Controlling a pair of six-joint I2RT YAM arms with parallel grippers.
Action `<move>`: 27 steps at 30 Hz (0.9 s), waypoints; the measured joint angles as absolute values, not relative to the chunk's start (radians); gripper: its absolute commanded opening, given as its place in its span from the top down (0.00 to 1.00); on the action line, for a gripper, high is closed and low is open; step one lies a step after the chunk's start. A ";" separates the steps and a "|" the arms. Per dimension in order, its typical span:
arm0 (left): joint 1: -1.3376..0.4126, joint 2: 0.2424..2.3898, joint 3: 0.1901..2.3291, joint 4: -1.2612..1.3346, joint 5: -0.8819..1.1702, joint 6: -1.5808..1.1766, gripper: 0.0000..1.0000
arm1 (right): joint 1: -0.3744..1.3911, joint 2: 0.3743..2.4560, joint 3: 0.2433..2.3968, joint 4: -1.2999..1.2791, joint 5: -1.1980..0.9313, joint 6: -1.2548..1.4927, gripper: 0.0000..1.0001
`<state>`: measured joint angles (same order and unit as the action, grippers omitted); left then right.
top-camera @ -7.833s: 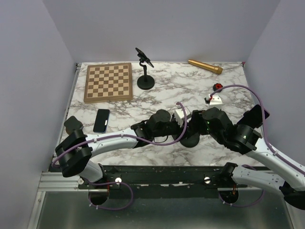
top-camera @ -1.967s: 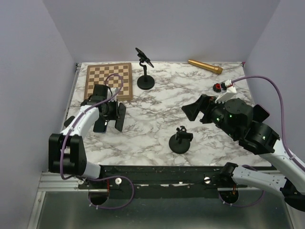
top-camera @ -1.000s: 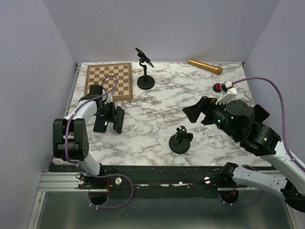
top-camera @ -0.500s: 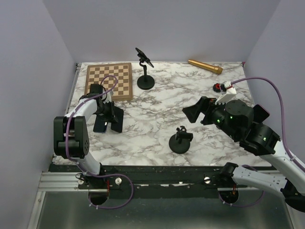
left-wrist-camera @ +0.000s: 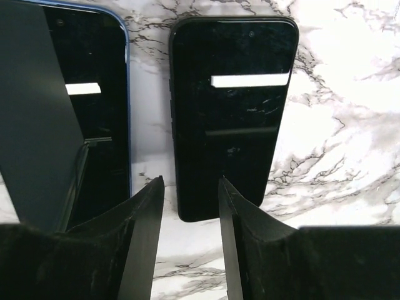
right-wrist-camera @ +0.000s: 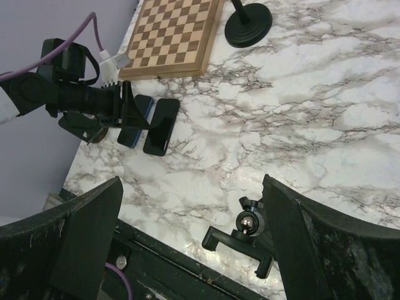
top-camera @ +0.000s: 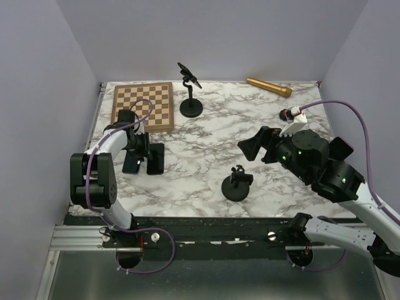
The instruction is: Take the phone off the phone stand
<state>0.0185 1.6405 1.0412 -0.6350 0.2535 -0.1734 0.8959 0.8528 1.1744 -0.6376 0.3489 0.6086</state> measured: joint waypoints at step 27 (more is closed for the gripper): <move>-0.195 1.258 1.102 -0.131 0.059 -0.761 0.10 | 0.896 0.849 1.127 -0.637 0.350 0.609 0.00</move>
